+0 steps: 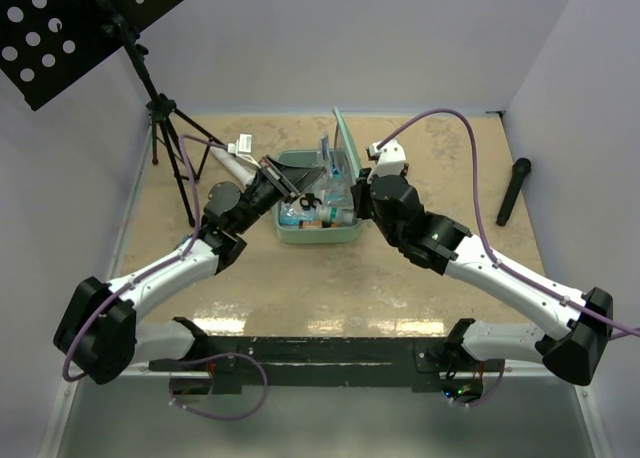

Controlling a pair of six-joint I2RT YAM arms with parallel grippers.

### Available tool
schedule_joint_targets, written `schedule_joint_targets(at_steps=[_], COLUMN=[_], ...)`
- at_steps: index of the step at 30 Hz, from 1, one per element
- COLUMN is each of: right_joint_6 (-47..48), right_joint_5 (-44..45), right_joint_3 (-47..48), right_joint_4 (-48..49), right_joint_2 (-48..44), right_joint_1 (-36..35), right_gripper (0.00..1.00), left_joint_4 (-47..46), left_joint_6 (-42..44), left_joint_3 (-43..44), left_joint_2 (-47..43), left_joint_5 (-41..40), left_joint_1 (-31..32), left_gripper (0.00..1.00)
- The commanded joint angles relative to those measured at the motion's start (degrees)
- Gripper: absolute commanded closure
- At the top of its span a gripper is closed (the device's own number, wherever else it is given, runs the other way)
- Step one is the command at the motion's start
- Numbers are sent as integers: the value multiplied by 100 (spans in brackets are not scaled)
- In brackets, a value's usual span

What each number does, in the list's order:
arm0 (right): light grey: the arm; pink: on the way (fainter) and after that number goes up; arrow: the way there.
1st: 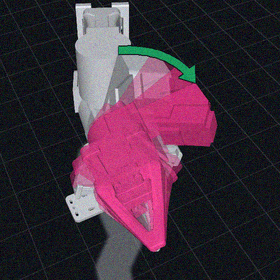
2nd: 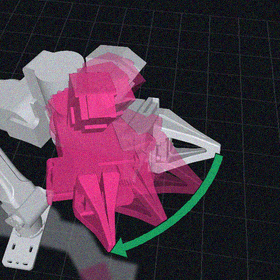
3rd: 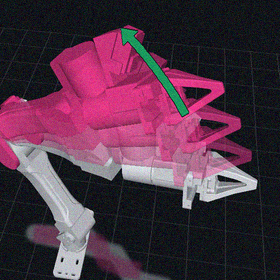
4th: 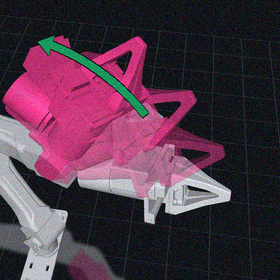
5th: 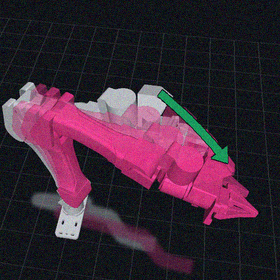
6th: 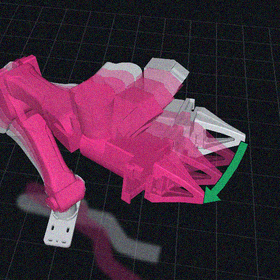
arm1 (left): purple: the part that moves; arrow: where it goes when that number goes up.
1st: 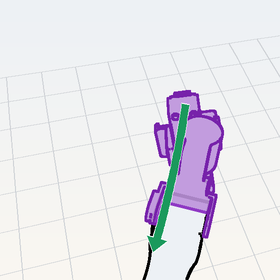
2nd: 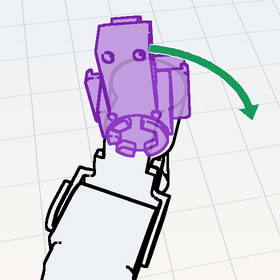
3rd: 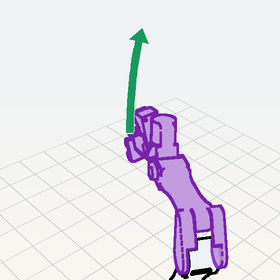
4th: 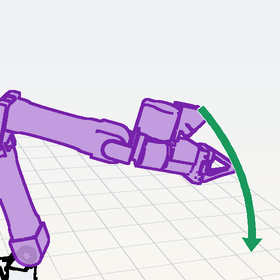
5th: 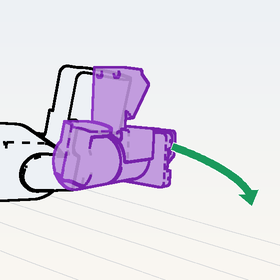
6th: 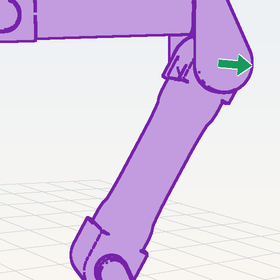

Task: Organize the medicine kit
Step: Place the medical item at the medicine box.

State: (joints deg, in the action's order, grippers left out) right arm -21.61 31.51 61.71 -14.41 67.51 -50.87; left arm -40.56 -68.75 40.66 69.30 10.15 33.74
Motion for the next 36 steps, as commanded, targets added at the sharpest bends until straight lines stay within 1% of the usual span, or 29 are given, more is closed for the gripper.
schedule_joint_targets(at_steps=[1,9,16,22,30,32,36], right_joint_6=[-98,-116,-125,-133,-142,-133,-133], right_joint_5=[-110,-118,-101,-127,-154,-180,-198], right_joint_3=[60,104,113,130,95,87,104], right_joint_4=[-597,-641,-685,-694,-677,-668,-659], right_joint_2=[87,114,87,87,96,105,114], right_joint_1=[-2,-2,-2,-2,-10,-2,-2], right_gripper=[100,100,100,100,100,100,100], left_joint_4=[-1708,-3387,-3670,-4232,-4451,-4662,-4628], left_joint_6=[-735,-1649,-1826,-2168,-2344,-2441,-2441], left_joint_3=[100,-138,-129,-24,196,231,231], left_joint_2=[303,1155,1639,2166,2623,2677,2536], left_joint_5=[496,496,435,444,426,444,365], left_joint_1=[-60,-157,-157,-166,-157,-148,-166], left_gripper=[100,100,100,100,100,100,100])
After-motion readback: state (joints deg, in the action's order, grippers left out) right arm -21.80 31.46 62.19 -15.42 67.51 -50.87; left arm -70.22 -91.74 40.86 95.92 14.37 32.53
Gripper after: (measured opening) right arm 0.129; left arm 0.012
